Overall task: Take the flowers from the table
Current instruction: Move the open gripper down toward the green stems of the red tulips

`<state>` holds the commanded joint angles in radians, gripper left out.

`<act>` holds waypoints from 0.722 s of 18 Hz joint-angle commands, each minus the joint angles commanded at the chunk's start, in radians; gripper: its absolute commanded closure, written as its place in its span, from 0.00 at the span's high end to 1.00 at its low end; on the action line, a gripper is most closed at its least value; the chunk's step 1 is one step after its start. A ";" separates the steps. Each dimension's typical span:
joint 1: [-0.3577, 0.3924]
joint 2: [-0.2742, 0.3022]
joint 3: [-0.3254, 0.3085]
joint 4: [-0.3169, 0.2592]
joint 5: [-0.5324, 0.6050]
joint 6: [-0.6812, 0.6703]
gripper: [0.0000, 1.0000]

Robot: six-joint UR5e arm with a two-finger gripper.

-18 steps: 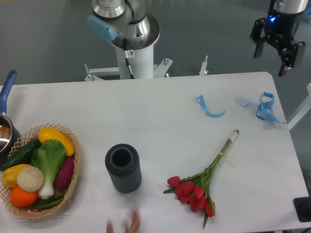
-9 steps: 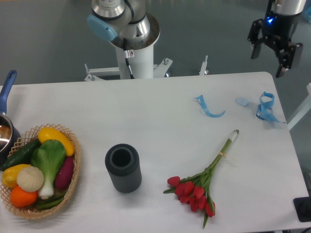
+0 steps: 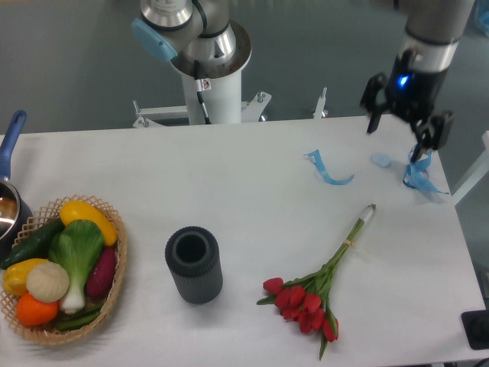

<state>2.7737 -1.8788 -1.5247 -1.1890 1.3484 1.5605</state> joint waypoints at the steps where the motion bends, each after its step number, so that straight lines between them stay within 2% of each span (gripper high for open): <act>1: -0.011 -0.015 -0.003 0.011 0.002 -0.043 1.00; 5: -0.042 -0.084 -0.003 0.029 0.000 -0.115 1.00; 9: -0.072 -0.167 -0.006 0.167 0.005 -0.174 1.00; 13: -0.075 -0.215 -0.012 0.198 0.006 -0.175 1.00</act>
<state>2.6983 -2.0937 -1.5370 -0.9910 1.3545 1.3852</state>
